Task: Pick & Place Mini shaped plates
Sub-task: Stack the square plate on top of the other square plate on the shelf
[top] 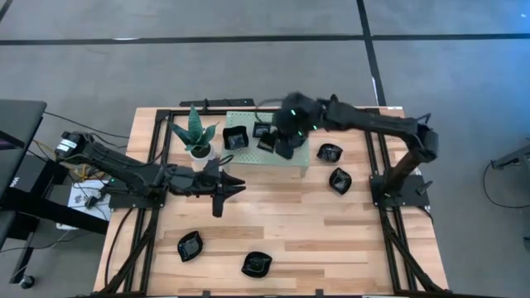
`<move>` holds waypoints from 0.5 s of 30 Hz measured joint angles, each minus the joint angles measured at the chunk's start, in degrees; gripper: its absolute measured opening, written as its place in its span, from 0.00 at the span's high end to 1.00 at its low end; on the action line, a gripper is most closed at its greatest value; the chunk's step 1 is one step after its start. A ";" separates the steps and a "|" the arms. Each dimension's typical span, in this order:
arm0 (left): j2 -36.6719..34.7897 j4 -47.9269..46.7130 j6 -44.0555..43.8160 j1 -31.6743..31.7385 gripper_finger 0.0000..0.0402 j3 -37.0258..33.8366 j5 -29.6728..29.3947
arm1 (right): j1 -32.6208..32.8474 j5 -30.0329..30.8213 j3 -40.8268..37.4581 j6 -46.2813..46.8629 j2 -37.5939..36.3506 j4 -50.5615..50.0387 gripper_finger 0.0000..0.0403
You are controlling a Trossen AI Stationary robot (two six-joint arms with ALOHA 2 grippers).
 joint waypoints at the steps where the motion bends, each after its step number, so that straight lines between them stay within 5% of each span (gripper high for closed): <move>1: 0.00 0.00 0.00 0.32 0.77 0.00 0.00 | -1.16 -0.74 3.12 -1.49 1.62 -1.14 0.97; 9: 0.00 0.04 0.02 0.66 0.77 0.00 -0.02 | -9.19 -11.41 24.90 -9.04 17.89 -19.33 0.97; 15: 0.00 -0.17 0.02 0.47 0.77 0.00 0.01 | -10.74 -12.13 34.98 -14.17 25.75 -26.83 0.97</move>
